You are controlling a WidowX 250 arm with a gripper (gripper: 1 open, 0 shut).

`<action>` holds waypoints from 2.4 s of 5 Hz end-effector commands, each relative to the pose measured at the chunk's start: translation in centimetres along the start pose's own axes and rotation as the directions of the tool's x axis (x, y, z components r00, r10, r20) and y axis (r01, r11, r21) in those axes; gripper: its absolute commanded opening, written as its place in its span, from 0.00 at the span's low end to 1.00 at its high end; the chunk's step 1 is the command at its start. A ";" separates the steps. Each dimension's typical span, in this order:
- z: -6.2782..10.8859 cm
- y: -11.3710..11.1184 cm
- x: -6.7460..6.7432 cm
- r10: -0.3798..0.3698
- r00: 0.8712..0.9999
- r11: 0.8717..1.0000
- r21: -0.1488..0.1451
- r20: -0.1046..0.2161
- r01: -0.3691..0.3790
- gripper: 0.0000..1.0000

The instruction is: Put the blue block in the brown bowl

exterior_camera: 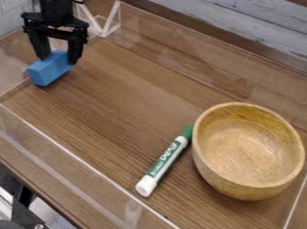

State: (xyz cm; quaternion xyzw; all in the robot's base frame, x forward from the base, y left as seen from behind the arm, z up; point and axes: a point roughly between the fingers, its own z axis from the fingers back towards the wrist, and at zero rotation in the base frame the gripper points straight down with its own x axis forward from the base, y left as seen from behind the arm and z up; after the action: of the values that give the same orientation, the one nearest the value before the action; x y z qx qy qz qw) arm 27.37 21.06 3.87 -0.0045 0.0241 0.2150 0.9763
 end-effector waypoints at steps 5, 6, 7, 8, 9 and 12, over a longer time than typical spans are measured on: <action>3.3 -1.6 -0.8 -0.078 0.996 0.996 0.047 0.034 0.076 0.00; 6.6 -2.7 -1.3 -0.103 0.992 0.993 0.071 0.079 0.097 0.00; 9.5 -4.9 -2.3 -0.142 0.983 0.988 0.084 0.115 0.132 0.00; 11.6 -7.7 -3.3 -0.183 0.973 0.981 0.086 0.141 0.172 0.00; 11.9 -10.3 -4.9 -0.210 0.966 0.977 0.076 0.148 0.201 0.00; 12.5 -16.1 -9.3 -0.306 0.940 0.952 0.056 0.151 0.301 0.00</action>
State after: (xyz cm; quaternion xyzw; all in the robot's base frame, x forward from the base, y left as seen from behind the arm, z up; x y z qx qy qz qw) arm 26.09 2.73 15.42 0.0219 -0.0251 0.0622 0.9975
